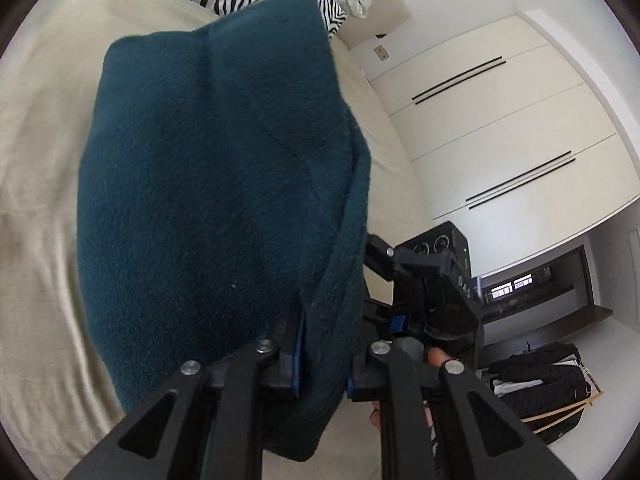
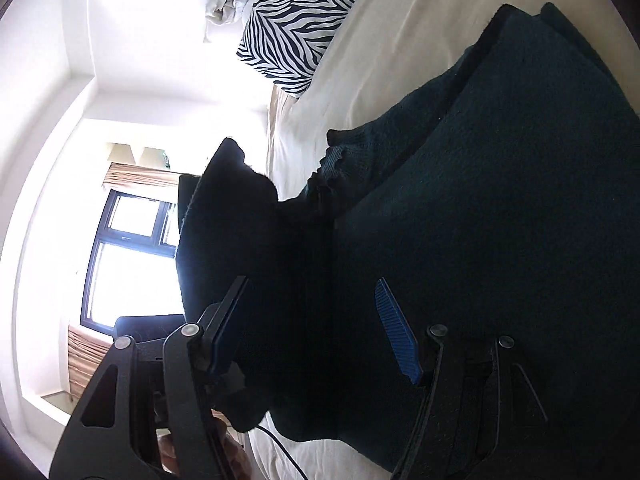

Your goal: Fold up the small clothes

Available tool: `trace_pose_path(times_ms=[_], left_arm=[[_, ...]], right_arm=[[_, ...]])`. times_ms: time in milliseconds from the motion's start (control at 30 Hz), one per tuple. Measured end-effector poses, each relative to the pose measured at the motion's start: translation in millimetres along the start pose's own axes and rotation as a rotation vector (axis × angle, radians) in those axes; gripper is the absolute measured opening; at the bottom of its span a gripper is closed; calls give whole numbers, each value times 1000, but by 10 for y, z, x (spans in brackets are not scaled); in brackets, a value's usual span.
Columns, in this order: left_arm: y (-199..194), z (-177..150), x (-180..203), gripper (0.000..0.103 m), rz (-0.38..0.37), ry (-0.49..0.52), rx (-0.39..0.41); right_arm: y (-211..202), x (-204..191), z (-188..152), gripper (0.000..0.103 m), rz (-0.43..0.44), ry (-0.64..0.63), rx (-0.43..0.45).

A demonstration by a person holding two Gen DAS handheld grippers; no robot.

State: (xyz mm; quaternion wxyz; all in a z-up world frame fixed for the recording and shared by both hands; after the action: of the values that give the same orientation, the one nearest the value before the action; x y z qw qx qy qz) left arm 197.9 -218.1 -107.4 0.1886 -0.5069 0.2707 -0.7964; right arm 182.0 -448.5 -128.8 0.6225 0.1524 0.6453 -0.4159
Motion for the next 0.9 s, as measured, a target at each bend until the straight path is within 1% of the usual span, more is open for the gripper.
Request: trace_pose_path(times_ms=[100, 167, 233, 267, 300, 333, 367, 467, 500, 567, 600, 633, 667, 733, 800, 900], left_arm=[[364, -185, -7, 18, 29, 21, -59], [415, -278, -5, 24, 20, 32, -70], [353, -308, 32, 35, -19, 42, -58], [298, -316, 46, 45, -35, 42, -50], [227, -332, 93, 50, -53, 47, -38], [154, -338, 123, 50, -63, 60, -24], [88, -334, 145, 51, -57, 77, -12], [-155, -379, 125, 51, -6, 113, 31], [-251, -398, 97, 51, 9, 123, 47], [-438, -436, 18, 51, 55, 133, 82], [-522, -463, -26, 51, 78, 133, 95], [-616, -506, -72, 51, 94, 130, 105], [-685, -539, -117, 51, 112, 127, 113], [-794, -641, -202, 51, 150, 136, 128], [-870, -749, -283, 51, 176, 141, 128], [-829, -855, -391, 49, 193, 138, 111]], right_arm=[[-49, 170, 90, 62, -15, 46, -3], [-63, 212, 106, 62, 18, 58, -14], [-52, 210, 112, 62, 14, 45, -25], [-30, 206, 114, 62, 1, 35, -31], [4, 211, 107, 62, -13, 26, -35], [34, 200, 102, 62, -29, 15, -40], [46, 189, 80, 62, -51, 0, -46], [131, 153, 26, 62, -133, -57, -80], [157, 135, 14, 59, -166, -82, -90], [202, 115, -9, 44, -250, -140, -109], [223, 117, -6, 32, -289, -160, -118], [224, 134, -6, 23, -318, -171, -123], [222, 144, 6, 19, -338, -181, -123], [179, 161, 25, 14, -360, -195, -110], [111, 164, 32, 14, -364, -201, -92], [-2, 165, 50, 13, -361, -199, -65]])
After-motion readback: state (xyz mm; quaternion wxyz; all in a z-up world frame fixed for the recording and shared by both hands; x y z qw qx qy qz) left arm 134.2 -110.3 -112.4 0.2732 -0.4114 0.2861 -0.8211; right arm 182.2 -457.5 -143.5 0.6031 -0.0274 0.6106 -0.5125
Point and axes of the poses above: each gripper's, at about its wrist camera, not at the fingertips, and y roughly the way its jaws point, x to its right, z to its top, the point moved 6 cm from there along y, roughly the way its jaws point, and after that the axes turned 4 degrees about z, right-handed, at the moved point
